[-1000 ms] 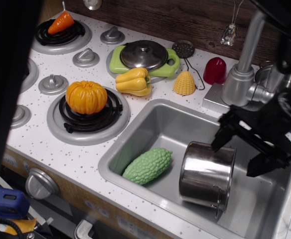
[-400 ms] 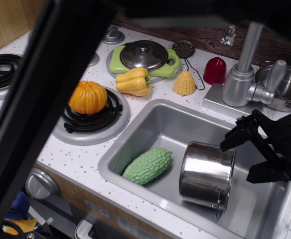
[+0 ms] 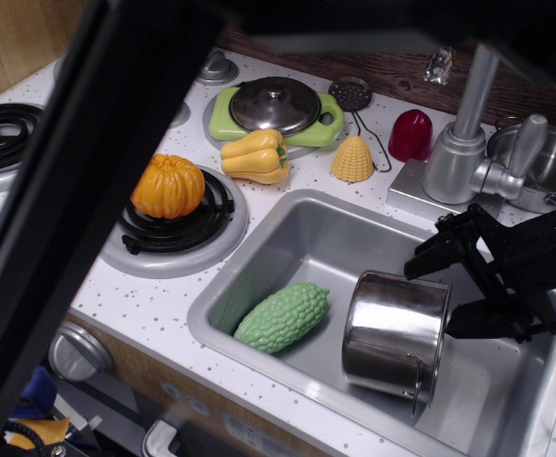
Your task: Flip pot upright in sink
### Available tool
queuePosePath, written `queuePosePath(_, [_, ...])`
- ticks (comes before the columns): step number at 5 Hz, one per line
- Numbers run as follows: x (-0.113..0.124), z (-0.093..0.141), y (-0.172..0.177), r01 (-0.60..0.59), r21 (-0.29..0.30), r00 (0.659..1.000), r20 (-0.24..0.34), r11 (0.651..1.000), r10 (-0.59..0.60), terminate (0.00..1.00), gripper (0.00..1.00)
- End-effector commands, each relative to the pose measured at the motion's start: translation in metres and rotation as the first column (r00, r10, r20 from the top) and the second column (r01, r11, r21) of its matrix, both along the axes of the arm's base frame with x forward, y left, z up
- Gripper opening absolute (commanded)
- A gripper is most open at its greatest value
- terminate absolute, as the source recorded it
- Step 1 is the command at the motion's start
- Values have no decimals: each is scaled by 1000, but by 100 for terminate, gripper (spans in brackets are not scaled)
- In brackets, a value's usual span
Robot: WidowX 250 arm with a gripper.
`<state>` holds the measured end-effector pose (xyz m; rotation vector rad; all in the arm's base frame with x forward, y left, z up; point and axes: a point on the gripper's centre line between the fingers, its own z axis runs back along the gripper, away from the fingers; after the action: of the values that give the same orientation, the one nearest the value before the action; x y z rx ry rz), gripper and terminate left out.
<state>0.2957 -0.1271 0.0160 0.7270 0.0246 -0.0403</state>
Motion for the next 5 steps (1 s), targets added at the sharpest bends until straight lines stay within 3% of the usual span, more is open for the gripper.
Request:
queuePosePath(1, [6, 16, 2, -8, -26, 997, 81, 1000, 10, 0, 0])
queuePosePath(3, [5, 12, 4, -10, -49, 992, 126, 999, 16, 0, 0])
queuePosePath(5, [7, 29, 3, -69, -279, 997, 24, 958, 79, 0, 0])
